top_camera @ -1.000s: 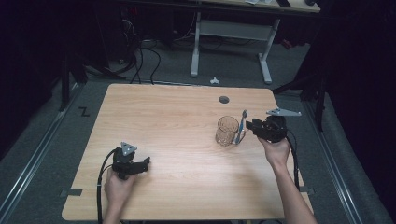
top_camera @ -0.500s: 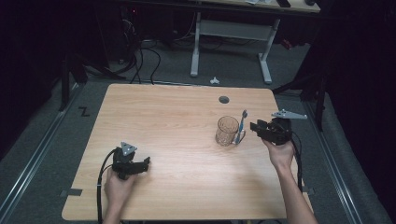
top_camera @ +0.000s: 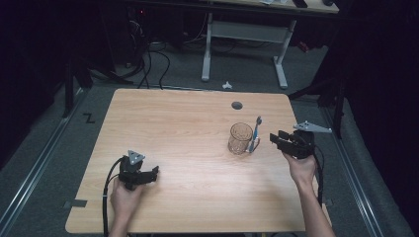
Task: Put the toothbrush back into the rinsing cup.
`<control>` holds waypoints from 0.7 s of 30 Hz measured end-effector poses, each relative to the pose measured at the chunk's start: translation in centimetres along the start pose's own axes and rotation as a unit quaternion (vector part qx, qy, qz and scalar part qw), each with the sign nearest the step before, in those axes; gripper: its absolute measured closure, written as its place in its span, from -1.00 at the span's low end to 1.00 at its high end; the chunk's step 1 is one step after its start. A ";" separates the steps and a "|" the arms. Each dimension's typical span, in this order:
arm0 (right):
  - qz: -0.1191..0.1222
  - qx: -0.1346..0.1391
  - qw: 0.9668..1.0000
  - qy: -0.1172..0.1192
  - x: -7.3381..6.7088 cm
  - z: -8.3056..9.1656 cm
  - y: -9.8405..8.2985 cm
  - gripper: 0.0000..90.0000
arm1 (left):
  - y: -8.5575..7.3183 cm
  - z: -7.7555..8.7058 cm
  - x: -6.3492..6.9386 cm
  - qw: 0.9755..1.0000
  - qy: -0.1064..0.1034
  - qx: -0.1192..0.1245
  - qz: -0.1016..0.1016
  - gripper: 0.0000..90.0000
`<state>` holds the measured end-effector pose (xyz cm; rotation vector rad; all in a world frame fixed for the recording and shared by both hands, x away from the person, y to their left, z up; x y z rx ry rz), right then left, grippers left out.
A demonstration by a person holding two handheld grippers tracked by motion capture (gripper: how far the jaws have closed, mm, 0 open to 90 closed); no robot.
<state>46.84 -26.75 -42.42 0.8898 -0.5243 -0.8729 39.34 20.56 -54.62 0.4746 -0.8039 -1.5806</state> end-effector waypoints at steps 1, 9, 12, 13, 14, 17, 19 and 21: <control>0.000 -0.001 1.000 0.000 0.1 0.1 -0.1 0.25 | 0.0 0.0 0.0 1.000 0.000 0.000 0.000 -0.61; -0.009 0.001 1.000 -0.003 0.5 0.5 -0.9 0.25 | 0.0 0.0 0.0 1.000 0.000 0.000 0.000 -0.61; -0.014 0.000 1.000 -0.003 0.7 0.7 -1.3 0.25 | 0.0 0.0 0.0 1.000 0.000 0.000 0.000 -0.61; -0.014 0.000 1.000 -0.003 0.7 0.7 -1.3 0.25 | 0.0 0.0 0.0 1.000 0.000 0.000 0.000 -0.61; -0.014 -0.001 1.000 -0.003 0.7 0.7 -1.4 0.24 | 0.0 0.0 0.0 1.000 0.000 0.000 0.000 -0.61; -0.015 0.000 1.000 -0.004 0.7 0.9 -1.5 0.24 | 0.0 0.0 0.0 1.000 0.000 0.000 0.000 -0.61; -0.015 0.003 1.000 -0.004 0.8 1.0 -1.5 0.24 | 0.0 0.0 0.0 1.000 0.000 0.000 0.000 -0.61; -0.017 0.004 1.000 -0.006 0.8 1.1 -1.7 0.24 | 0.0 0.0 0.0 1.000 0.000 0.000 0.000 -0.61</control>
Point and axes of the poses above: each handheld gripper's, and its own axes: z roughly backward along the jaws, y roughly out of its top, x roughly to its right, the point moved 5 cm from there along -z, roughly forward along the jaws, and after that the axes turned 10 degrees about z, right-handed, at the moved point
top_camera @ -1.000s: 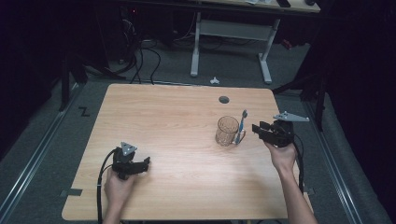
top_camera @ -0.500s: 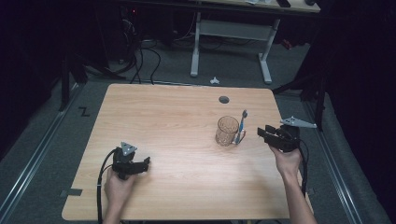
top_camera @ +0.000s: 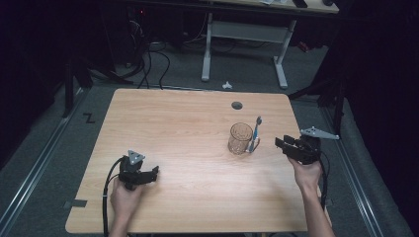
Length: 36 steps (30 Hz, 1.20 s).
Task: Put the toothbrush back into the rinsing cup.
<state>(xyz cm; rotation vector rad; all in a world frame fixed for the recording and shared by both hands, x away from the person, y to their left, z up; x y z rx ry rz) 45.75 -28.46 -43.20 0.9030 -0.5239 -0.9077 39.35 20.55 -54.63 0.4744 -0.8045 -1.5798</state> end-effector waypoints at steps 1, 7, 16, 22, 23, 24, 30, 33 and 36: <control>0.000 -0.001 1.000 -0.001 0.0 0.0 -0.1 0.24 | 0.0 0.0 0.0 1.000 0.000 0.000 0.000 -0.61; -0.002 -0.006 1.000 -0.002 0.0 0.1 -0.6 0.24 | 0.0 0.0 0.0 1.000 0.000 0.000 0.000 -0.61; -0.002 -0.010 1.000 -0.006 0.1 0.2 -1.5 0.24 | 0.0 0.0 0.0 1.000 0.000 0.000 0.000 -0.61; -0.006 -0.011 1.000 -0.004 0.1 0.1 -2.1 0.24 | 0.0 0.0 0.0 1.000 0.000 0.000 0.000 -0.61; -0.009 -0.013 1.000 -0.004 0.0 0.0 -2.2 0.24 | 0.0 0.0 0.0 1.000 0.000 0.000 0.000 -0.61; -0.008 -0.015 1.000 -0.003 0.0 0.0 -2.3 0.24 | 0.0 0.0 0.0 1.000 0.000 0.000 0.000 -0.61; -0.011 -0.016 1.000 -0.004 -0.1 -0.2 -2.8 0.24 | 0.0 0.0 0.0 1.000 0.000 0.000 0.000 -0.61; -0.012 -0.016 1.000 -0.004 -0.1 -0.3 -3.0 0.24 | 0.0 0.0 0.0 1.000 0.000 0.000 0.000 -0.61; -0.014 -0.017 1.000 -0.005 -0.1 -0.3 -3.2 0.24 | 0.0 0.0 0.0 1.000 0.000 0.000 0.000 -0.61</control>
Point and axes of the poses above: each handheld gripper's, and its own axes: z roughly backward along the jaws, y roughly out of its top, x roughly to its right, the point moved 5 cm from there along -z, roughly forward along the jaws, and after that the axes turned 10 degrees about z, right-handed, at the moved point
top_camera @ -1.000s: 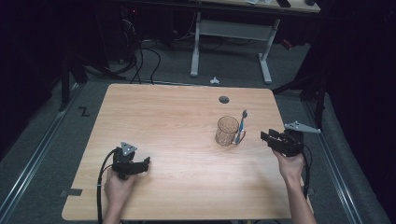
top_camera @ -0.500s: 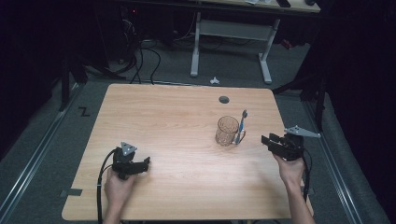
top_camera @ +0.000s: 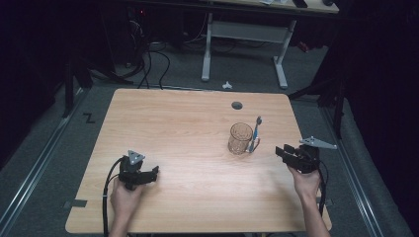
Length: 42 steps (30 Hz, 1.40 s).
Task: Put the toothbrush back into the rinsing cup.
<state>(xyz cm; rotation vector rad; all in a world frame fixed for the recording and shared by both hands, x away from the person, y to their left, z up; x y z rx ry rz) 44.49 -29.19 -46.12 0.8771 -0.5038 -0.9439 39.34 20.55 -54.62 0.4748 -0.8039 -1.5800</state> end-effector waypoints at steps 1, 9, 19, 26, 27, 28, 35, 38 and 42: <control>0.002 -0.001 1.000 0.000 0.0 0.0 -0.1 0.24 | 0.0 0.0 0.0 1.000 0.000 0.000 0.000 -0.61; 0.002 -0.008 1.000 -0.002 -0.2 -0.5 -0.6 0.25 | 0.0 0.0 0.0 1.000 0.000 0.000 0.000 -0.61; 0.000 -0.019 1.000 0.000 -0.5 -1.6 -1.6 0.25 | 0.0 0.0 0.0 1.000 0.000 0.000 0.000 -0.61; 0.008 -0.026 1.000 -0.004 -0.9 -2.2 -1.8 0.25 | 0.0 0.0 0.0 1.000 0.000 0.000 0.000 -0.61; 0.012 -0.025 1.000 -0.004 -0.9 -2.3 -1.8 0.25 | 0.0 0.0 0.0 1.000 0.000 0.000 0.000 -0.61; 0.010 -0.026 1.000 -0.004 -1.0 -2.4 -1.9 0.25 | 0.0 0.0 0.0 1.000 0.000 0.000 0.000 -0.61; 0.008 -0.035 0.999 -0.010 -1.0 -3.4 -2.9 0.25 | 0.0 0.0 0.0 1.000 0.000 0.000 0.000 -0.61; 0.010 -0.041 0.999 -0.011 -1.1 -3.8 -3.2 0.25 | 0.0 0.0 0.0 1.000 0.000 0.000 0.000 -0.61; 0.013 -0.046 0.999 -0.014 -1.2 -4.3 -3.4 0.25 | 0.0 0.0 0.0 1.000 0.001 0.000 0.000 -0.61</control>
Point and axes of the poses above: each handheld gripper's, and its own axes: z roughly backward along the jaws, y roughly out of its top, x roughly to its right, the point moved 5 cm from there along -z, roughly forward along the jaws, and after that the axes turned 10 degrees about z, right-handed, at the moved point
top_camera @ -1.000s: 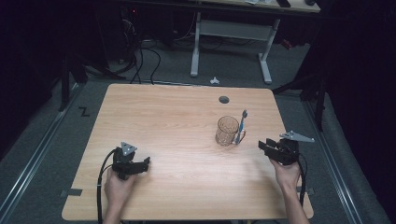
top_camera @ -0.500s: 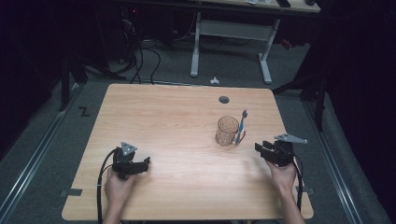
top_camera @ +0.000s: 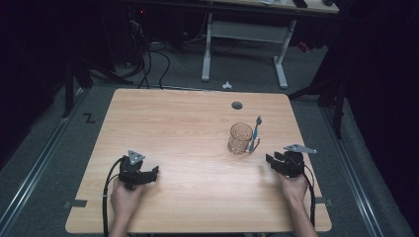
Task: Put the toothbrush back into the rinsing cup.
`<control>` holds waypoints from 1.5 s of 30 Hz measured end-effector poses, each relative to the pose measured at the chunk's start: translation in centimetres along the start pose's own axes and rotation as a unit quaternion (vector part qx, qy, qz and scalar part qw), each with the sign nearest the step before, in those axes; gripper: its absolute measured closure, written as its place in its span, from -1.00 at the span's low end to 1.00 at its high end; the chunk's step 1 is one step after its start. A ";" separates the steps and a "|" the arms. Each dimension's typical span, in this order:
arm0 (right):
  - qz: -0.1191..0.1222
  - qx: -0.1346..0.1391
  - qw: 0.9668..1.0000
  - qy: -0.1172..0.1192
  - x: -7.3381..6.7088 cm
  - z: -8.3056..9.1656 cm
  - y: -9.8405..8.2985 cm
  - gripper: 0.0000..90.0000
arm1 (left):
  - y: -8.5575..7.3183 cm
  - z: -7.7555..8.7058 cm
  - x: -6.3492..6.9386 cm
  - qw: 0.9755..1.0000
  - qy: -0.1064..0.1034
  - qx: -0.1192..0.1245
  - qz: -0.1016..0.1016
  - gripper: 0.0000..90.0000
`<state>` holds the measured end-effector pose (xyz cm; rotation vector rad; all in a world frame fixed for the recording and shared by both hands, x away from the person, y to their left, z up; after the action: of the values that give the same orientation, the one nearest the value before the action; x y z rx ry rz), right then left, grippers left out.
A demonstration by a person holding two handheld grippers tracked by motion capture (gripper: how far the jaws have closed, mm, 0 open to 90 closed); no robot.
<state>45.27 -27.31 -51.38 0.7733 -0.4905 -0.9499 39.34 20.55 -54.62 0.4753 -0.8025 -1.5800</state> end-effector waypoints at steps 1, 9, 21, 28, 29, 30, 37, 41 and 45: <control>0.000 0.000 1.000 0.000 0.0 0.0 0.0 0.25 | 0.0 0.0 0.0 1.000 0.000 0.000 0.000 -0.61; 0.010 -0.004 1.000 -0.009 -0.2 -0.7 -0.2 0.20 | 0.0 0.0 0.0 1.000 0.000 0.000 0.000 -0.61; 0.023 -0.018 0.999 -0.020 -0.5 -1.8 -0.5 0.20 | 0.0 0.0 0.0 1.000 0.000 0.000 0.000 -0.61; 0.023 -0.020 0.999 -0.022 -0.5 -2.1 -0.6 0.20 | 0.0 0.0 0.0 1.000 0.000 0.000 0.000 -0.61; 0.022 -0.021 0.999 -0.022 -0.6 -2.1 -0.7 0.20 | 0.0 0.0 0.0 1.000 0.000 0.000 0.000 -0.61; 0.022 -0.021 0.999 -0.022 -0.6 -2.2 -0.7 0.20 | 0.0 0.0 0.0 1.000 0.000 0.000 0.000 -0.61; 0.021 -0.024 0.999 -0.021 -0.7 -2.4 -0.8 0.18 | 0.0 0.0 0.0 1.000 0.000 0.000 0.000 -0.61; 0.024 -0.025 0.999 -0.022 -0.8 -2.5 -0.9 0.17 | 0.0 0.0 0.0 1.000 0.000 0.000 0.000 -0.61; 0.025 -0.025 0.999 -0.024 -0.8 -2.6 -0.9 0.15 | 0.0 0.0 0.0 1.000 0.000 0.000 0.000 -0.61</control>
<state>46.15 -25.98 -53.71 0.6922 -0.5239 -0.9328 39.34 20.54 -54.62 0.4755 -0.8030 -1.5790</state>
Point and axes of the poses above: each handheld gripper's, and its own axes: z roughly backward along the jaws, y roughly out of its top, x roughly to its right, the point moved 5 cm from there along -z, roughly forward along the jaws, and after that the axes turned 10 degrees about z, right-handed, at the moved point
